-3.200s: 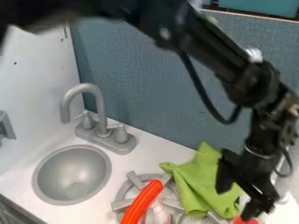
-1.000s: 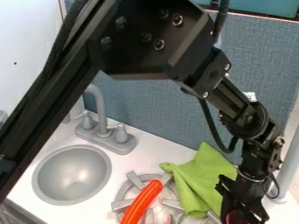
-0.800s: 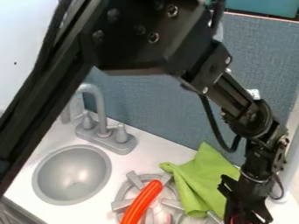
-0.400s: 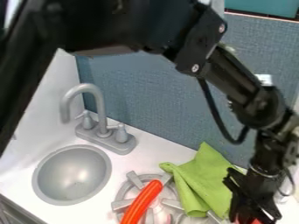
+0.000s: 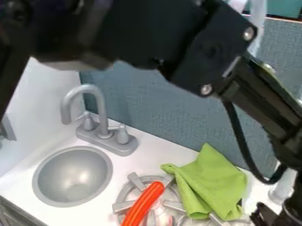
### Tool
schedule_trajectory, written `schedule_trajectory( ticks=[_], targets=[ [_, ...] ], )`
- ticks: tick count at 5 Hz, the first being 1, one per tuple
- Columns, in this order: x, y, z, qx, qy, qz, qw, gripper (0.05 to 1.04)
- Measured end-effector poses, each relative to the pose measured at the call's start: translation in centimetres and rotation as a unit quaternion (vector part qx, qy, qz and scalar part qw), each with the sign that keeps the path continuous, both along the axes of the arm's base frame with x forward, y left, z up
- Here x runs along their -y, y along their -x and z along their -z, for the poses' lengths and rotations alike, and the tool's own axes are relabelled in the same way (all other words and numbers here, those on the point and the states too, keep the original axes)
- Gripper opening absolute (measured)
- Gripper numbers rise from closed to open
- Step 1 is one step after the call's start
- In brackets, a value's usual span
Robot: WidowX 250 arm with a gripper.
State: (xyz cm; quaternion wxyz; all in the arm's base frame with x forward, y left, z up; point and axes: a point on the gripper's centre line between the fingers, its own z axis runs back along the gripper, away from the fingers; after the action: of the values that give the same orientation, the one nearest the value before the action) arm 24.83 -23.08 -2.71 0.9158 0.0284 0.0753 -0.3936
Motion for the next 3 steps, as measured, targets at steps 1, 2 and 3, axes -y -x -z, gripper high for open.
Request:
schedule_trajectory(
  ticks=[1, 2, 3],
  targets=[
    [0.4, 0.2, 0.4, 0.001, 0.003, 0.017, 0.9999, 0.1],
    [0.1, 0.2, 1.6, -0.002, -0.006, 0.024, 0.9997, 0.1],
    [-0.5, 0.5, 2.9, -0.01, -0.027, 0.026, 0.9993, 0.1]
  ],
)
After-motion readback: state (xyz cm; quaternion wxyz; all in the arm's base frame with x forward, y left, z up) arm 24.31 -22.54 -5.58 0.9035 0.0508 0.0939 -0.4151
